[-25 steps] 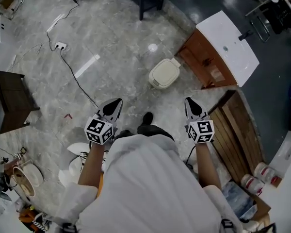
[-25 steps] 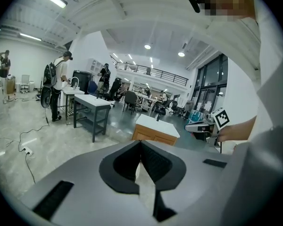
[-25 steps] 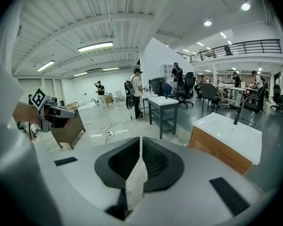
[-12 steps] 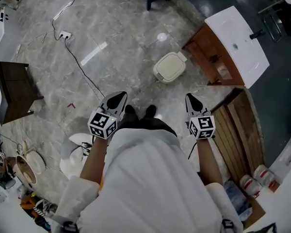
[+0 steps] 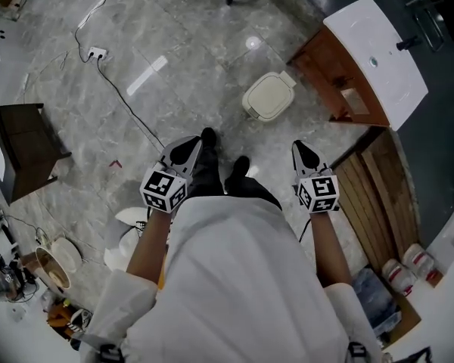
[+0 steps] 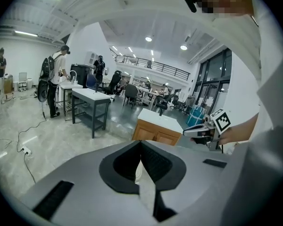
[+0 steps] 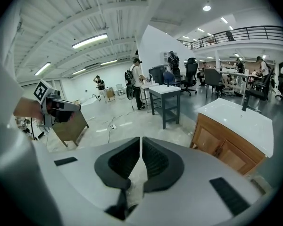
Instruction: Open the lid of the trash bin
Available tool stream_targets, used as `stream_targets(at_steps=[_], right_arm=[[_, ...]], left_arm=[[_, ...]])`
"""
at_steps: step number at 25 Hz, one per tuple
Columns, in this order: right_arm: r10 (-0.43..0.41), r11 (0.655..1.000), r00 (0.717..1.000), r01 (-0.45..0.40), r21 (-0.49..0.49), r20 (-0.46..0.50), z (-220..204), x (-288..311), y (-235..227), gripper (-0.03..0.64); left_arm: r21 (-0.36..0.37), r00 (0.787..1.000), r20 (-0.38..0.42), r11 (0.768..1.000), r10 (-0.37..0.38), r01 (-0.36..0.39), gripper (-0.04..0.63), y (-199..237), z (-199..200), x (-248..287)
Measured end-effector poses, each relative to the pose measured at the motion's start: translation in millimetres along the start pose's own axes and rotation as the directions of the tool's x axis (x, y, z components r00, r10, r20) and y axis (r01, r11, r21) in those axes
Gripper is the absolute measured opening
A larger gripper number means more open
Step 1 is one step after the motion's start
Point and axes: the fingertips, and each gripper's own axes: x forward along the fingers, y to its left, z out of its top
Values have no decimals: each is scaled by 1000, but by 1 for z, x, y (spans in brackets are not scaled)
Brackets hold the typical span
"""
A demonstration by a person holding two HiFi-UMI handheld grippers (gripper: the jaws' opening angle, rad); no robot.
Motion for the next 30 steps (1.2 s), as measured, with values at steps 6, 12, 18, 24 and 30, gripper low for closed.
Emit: stream_targets(at_steps=[6, 12, 18, 24, 30], right_arm=[[-36, 999, 999, 37, 33, -30, 4, 23, 7, 35], [-72, 995, 995, 76, 64, -71, 3, 53, 15, 35], [-95, 990, 987, 107, 89, -128, -10, 84, 17, 35], [-97, 987, 977, 118, 105, -192, -36, 112, 20, 35], [-88, 988, 967, 114, 100, -238, -64, 148, 20, 35]], left_arm=[[15, 998, -37, 998, -53, 54, 18, 26, 5, 19], [42, 990, -93, 993, -108, 112, 18, 58, 0, 40], [60, 977, -159, 986, -145, 157, 18, 79, -21, 66], [42, 953, -227, 976, -199, 214, 18, 88, -49, 88], [27, 941, -263, 973, -213, 228, 18, 109, -72, 107]])
